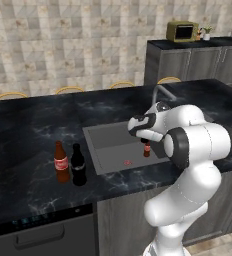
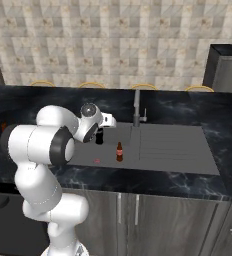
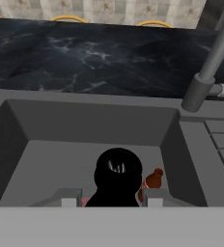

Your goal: Place the large bottle from the dining counter next to the other large bottle outside the sink, and place the small bottle from the dining counter next to the other small bottle inside the sink.

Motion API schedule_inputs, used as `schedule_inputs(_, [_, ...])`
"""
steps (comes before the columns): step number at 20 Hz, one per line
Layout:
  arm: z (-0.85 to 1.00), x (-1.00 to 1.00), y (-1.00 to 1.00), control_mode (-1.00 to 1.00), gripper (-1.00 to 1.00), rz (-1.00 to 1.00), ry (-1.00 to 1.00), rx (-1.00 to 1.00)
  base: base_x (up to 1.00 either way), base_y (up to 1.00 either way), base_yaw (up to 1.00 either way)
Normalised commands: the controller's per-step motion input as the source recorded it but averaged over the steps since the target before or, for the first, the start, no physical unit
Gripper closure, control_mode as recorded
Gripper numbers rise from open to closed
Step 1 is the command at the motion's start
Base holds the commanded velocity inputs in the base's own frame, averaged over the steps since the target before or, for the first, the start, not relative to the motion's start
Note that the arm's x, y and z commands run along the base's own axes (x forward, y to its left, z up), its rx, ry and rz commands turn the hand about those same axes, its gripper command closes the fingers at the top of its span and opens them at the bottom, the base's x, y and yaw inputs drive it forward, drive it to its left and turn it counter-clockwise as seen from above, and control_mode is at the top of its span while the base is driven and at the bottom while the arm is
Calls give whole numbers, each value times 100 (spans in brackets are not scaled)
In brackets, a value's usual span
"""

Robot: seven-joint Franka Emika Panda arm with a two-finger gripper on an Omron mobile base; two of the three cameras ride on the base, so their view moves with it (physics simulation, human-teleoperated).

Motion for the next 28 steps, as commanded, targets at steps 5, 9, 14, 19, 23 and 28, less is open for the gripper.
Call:
schedule_inputs(5, [-3,1,0,-100,100,0,0,0,4,0,0])
schedule_inputs(9, [-7,0,4,-100,100,0,0,0,0,0,0])
schedule_inputs(14, [-11,1,12,-100,100,0,0,0,0,0,0])
schedule_inputs(19, [-13,9,6,-100,100,0,0,2,0,0,0])
schedule_inputs(23, [-19,32,0,-100,100,0,0,5,0,0,0])
schedule_inputs(28, [-30,45,5,-100,100,3,0,6,0,0,0])
